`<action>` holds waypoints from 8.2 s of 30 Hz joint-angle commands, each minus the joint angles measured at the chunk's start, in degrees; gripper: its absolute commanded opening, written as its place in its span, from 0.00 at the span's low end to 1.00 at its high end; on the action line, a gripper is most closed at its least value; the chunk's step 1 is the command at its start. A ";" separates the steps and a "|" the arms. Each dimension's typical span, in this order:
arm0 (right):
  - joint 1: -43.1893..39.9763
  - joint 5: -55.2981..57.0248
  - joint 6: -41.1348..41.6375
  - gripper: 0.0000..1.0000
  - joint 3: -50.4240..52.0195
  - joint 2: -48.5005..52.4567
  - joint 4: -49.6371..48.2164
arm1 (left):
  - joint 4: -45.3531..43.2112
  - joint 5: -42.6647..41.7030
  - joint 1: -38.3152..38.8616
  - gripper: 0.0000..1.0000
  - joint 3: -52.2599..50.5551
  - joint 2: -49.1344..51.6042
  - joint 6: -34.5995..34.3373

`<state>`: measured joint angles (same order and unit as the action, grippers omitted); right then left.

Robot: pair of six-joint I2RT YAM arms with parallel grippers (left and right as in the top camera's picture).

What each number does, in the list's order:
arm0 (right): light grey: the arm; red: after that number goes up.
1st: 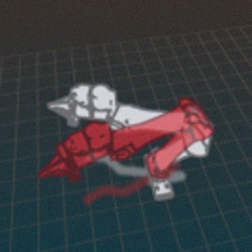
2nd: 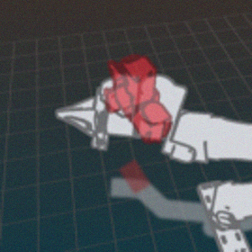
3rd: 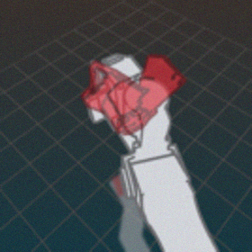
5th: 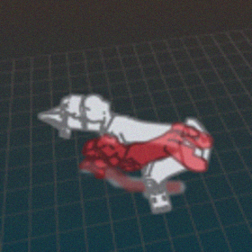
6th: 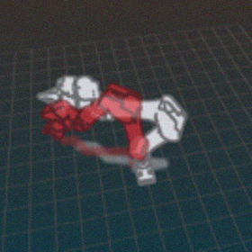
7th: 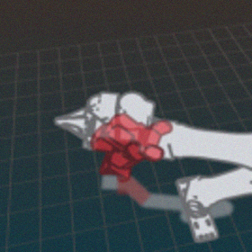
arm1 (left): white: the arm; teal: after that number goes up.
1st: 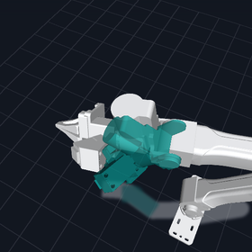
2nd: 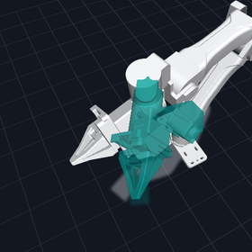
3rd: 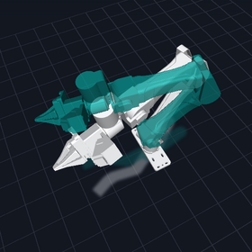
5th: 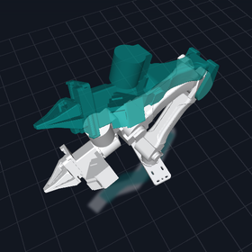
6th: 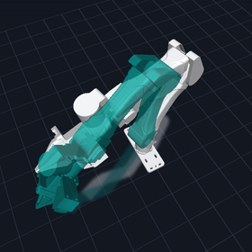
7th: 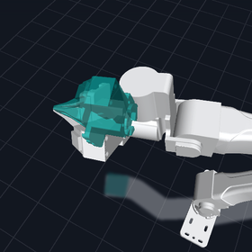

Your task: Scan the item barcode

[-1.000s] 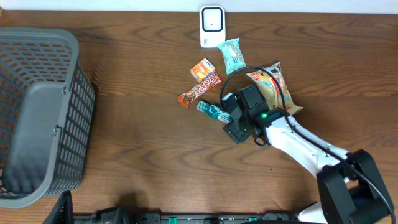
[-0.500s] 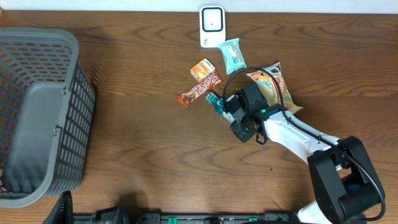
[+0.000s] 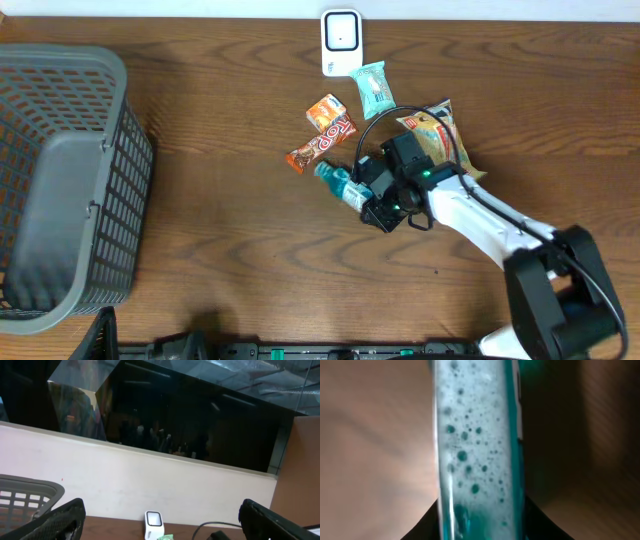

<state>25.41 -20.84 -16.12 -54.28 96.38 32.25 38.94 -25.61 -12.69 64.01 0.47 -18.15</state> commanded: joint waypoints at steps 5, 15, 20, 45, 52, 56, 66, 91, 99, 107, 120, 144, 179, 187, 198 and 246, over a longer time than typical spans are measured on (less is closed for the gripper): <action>-0.61 -19.71 -7.48 0.01 -2.34 -13.25 4.74 | -0.13 -0.74 -0.09 0.98 0.74 -0.28 0.55; -0.57 -24.20 -10.34 0.01 -2.34 -23.08 7.61 | -0.13 -0.74 -0.09 0.98 0.74 -0.28 0.52; -0.57 -15.39 -10.01 0.01 -2.19 -22.86 3.39 | -0.15 -0.74 -0.09 0.98 0.74 -0.28 0.52; 0.59 43.25 -11.17 0.01 -9.70 8.98 -60.87 | 1.99 -0.74 -0.09 0.98 0.68 -0.28 0.55; 1.05 45.75 -6.71 0.01 -16.17 12.24 -50.71 | 4.11 -0.72 -0.66 0.98 0.15 -0.28 0.57; 1.79 41.27 -2.82 0.01 -16.17 12.22 -47.80 | 4.11 -0.72 -2.14 0.98 -1.03 -0.28 0.55; 4.63 27.96 -0.17 0.01 -16.17 12.39 -41.72 | 4.09 -0.72 -3.80 0.98 -3.19 -0.28 0.55; 1.88 34.40 62.38 0.90 -16.76 14.25 -17.92 | 7.34 -0.74 -6.75 0.98 -3.21 -0.28 0.52; 0.48 33.81 62.79 0.80 -16.76 15.08 -18.47 | 7.56 -0.76 -9.64 0.98 -3.21 -0.28 0.50; 1.81 34.23 64.54 0.82 -19.47 22.53 -18.21 | 7.80 -0.74 -9.75 0.98 -3.21 -0.28 0.52; 2.97 38.10 56.68 0.45 -29.51 30.08 0.81 | 8.17 -0.74 -9.75 0.98 -3.21 -0.28 0.52; 3.04 29.66 60.02 0.07 -30.21 29.29 6.62 | 8.48 -0.74 -10.58 0.98 -3.21 -0.28 0.52; 3.52 23.69 83.12 0.99 -30.21 18.08 12.96 | 9.05 -0.74 -11.78 0.98 -3.21 -0.28 0.52; 3.69 25.75 65.85 0.99 -29.99 20.96 4.90 | 9.05 -0.74 -11.78 0.98 -3.21 -0.28 0.52; 2.38 25.22 63.43 0.85 -29.97 28.26 6.34 | 9.05 -0.74 -11.78 0.98 -3.19 -0.28 0.52; 5.88 22.49 34.49 0.06 -30.01 19.45 10.12 | 9.05 -0.74 -11.78 0.98 -3.19 -0.28 0.52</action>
<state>30.52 -1.74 22.65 -85.84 113.71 41.12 48.18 -25.61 -24.23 60.99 0.47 -18.15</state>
